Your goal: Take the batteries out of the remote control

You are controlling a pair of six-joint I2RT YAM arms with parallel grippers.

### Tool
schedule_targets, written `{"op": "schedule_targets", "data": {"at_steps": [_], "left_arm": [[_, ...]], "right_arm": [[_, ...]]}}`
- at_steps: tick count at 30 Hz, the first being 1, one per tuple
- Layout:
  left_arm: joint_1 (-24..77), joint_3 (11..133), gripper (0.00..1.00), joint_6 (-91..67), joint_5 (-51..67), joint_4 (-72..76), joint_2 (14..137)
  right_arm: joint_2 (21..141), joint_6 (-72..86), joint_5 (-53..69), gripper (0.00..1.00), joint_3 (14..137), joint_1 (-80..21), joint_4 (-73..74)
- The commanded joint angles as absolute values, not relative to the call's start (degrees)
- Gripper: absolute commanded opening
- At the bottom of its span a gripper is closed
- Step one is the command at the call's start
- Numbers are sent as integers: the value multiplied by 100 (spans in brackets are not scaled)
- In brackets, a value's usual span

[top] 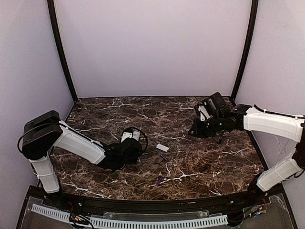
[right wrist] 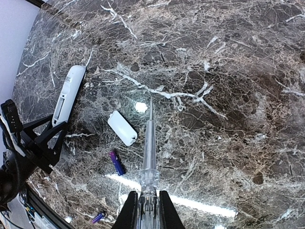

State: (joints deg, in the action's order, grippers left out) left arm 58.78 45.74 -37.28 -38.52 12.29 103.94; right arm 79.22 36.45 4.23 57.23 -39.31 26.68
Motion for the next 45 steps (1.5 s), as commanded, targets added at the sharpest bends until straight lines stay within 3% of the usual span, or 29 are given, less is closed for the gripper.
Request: {"op": "schedule_targets", "data": {"at_steps": [1,6,8,9,11,23,27,33,37,45], "left_arm": [[5927,4685,39,-3950,-3830,1200,10414],[5977,4692,62,-4055,-3960,1153,10384],[5989,4712,78,-4064,-3971,1129,10373],[5997,4722,92,-4072,-3979,1114,10372],[6002,4723,98,-4088,-4003,1074,10335],[5994,4287,98,-3505,-4048,1334,9163],[5747,4336,96,-3634,-3534,1068,8583],[5309,4412,91,-2961,-2090,1570,7741],[5115,4501,88,-2909,-450,2222,7354],[4960,4879,80,-3721,1772,3920,7563]], "right_arm": [[7834,3621,396,0,5574,-3898,2527],[7731,3619,369,0,5511,-3902,2536],[7695,3621,354,0,5499,-3898,2539],[7684,3617,343,0,5493,-3902,2546],[7661,3613,326,0,5487,-3898,2541],[7486,3444,269,0,5578,-3900,2302],[7268,3387,367,0,5618,-3900,1832],[6881,3358,760,0,5398,-3902,554],[6683,3368,1355,0,5180,-3896,-581],[6769,3761,2688,0,4926,-3902,-2443]]}}
